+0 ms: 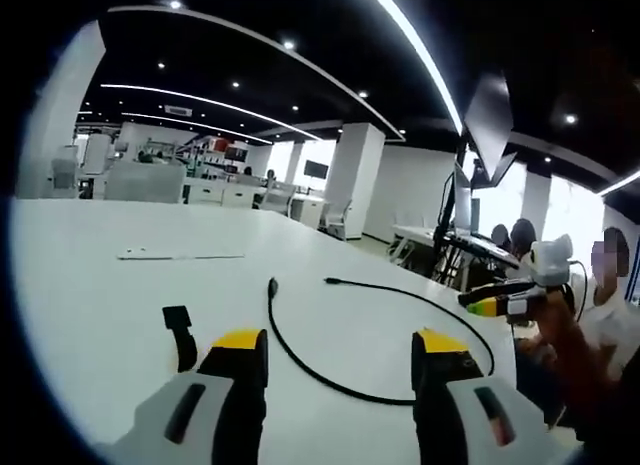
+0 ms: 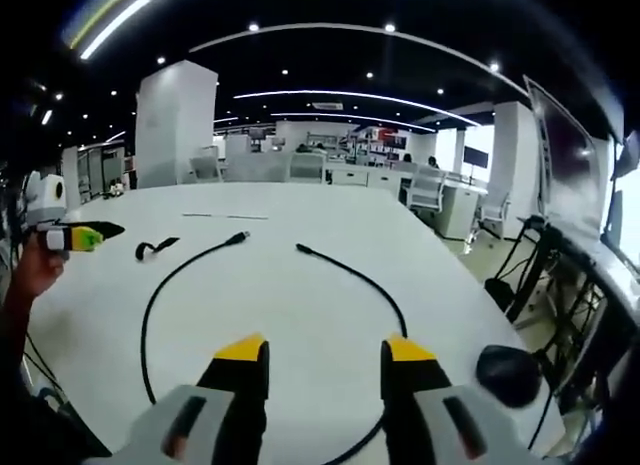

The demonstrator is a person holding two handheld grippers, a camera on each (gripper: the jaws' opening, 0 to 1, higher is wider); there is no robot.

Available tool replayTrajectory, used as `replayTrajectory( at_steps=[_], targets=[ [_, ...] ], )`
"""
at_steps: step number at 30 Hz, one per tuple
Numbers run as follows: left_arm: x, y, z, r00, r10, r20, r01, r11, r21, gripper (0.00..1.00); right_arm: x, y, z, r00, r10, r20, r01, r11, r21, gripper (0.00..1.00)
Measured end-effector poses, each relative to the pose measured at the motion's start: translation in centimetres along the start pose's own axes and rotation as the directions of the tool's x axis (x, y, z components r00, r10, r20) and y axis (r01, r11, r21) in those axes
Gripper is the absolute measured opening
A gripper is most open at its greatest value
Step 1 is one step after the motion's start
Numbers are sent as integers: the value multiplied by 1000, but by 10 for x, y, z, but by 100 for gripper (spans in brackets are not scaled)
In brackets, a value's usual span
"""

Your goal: Find the charging cable on the desk, coil it up and secure with Velcro.

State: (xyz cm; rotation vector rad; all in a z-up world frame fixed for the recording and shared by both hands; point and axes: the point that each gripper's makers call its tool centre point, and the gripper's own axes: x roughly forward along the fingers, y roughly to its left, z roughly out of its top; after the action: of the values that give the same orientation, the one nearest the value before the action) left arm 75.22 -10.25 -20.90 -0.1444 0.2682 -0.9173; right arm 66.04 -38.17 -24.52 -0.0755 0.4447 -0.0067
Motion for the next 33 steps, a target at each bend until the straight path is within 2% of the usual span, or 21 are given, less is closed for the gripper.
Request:
replayTrajectory(
  at_steps=[5, 13, 23, 33],
  targets=[
    [4, 0, -3, 1000, -1, -12, 1, 1000, -15, 57, 1, -4, 1, 1000, -4, 1, 4, 1000, 7, 45],
    [15, 2, 2, 1000, 15, -9, -15, 1000, 14, 56, 10, -16, 4, 1000, -9, 3, 9, 1000, 8, 45],
    [30, -2, -5, 999, -6, -44, 7, 1000, 15, 54, 25, -22, 6, 1000, 7, -4, -7, 1000, 17, 44],
    [47, 7, -10, 997, 16, -74, -15, 1000, 14, 54, 37, -29, 12, 1000, 15, -1, -15, 1000, 8, 40]
  ],
)
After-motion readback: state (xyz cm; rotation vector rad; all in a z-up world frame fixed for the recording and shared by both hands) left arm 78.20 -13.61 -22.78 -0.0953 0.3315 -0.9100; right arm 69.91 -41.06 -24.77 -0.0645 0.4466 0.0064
